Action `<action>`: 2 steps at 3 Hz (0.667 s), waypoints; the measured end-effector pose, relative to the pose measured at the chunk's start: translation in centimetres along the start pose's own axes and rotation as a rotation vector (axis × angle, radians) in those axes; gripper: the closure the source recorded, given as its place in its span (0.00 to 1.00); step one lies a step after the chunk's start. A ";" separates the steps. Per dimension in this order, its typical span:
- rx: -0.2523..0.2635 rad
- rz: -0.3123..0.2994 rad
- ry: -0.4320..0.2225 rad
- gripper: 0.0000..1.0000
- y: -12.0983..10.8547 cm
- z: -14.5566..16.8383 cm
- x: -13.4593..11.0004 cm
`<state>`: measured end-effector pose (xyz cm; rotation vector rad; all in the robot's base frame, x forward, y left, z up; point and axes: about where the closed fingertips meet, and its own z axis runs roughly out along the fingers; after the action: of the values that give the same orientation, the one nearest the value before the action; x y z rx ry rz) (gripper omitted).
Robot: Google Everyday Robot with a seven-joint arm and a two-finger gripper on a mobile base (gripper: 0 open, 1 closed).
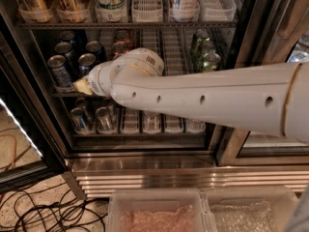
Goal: Pick pepsi can from middle shelf of fridge
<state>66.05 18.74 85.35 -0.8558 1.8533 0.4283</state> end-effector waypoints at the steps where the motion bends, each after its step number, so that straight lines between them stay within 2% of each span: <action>1: 0.020 0.001 -0.002 0.33 -1.1 1.1 -0.6; 2: 0.057 0.014 0.005 0.33 -2.8 1.5 -0.7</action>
Offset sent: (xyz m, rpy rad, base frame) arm 0.0341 0.0011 -0.0248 -0.0142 -0.0145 -0.1264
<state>69.21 17.98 85.57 -0.8062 1.8689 0.3802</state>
